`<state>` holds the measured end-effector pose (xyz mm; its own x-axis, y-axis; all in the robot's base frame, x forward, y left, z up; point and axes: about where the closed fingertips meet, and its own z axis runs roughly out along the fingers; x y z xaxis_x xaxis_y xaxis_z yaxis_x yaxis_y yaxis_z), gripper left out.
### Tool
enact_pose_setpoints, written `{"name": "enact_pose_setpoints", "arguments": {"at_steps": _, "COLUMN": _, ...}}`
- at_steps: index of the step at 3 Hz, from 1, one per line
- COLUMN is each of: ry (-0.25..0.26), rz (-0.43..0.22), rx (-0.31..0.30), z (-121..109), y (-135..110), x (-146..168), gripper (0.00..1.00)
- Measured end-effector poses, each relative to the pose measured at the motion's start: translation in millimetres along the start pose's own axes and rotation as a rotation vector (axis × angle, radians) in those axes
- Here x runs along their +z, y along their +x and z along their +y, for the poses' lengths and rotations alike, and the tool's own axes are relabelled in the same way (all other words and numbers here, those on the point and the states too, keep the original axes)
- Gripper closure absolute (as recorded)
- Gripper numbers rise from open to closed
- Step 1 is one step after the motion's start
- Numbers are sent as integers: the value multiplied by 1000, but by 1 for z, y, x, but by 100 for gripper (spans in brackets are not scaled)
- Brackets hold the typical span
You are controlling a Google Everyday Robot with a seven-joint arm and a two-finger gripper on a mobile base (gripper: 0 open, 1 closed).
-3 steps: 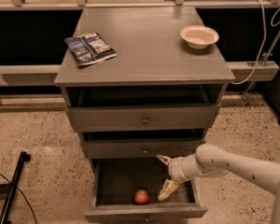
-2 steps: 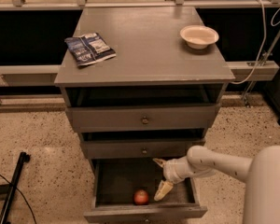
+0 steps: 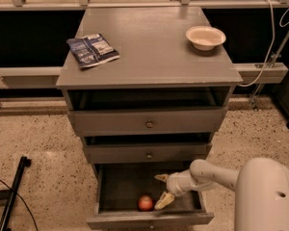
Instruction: Pick apple from bottom drawer and place on counter
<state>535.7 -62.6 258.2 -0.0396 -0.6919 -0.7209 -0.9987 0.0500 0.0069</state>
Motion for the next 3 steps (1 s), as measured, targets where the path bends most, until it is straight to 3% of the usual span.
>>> {"name": "enact_pose_setpoints", "arguments": {"at_steps": 2, "ry": -35, "rz": -80, "rx": 2, "z": 8, "y": 10, "x": 41, "gripper": 24}}
{"name": "enact_pose_setpoints", "arguments": {"at_steps": 3, "ry": -50, "rz": -125, "rx": -27, "z": 9, "y": 10, "x": 66, "gripper": 25}}
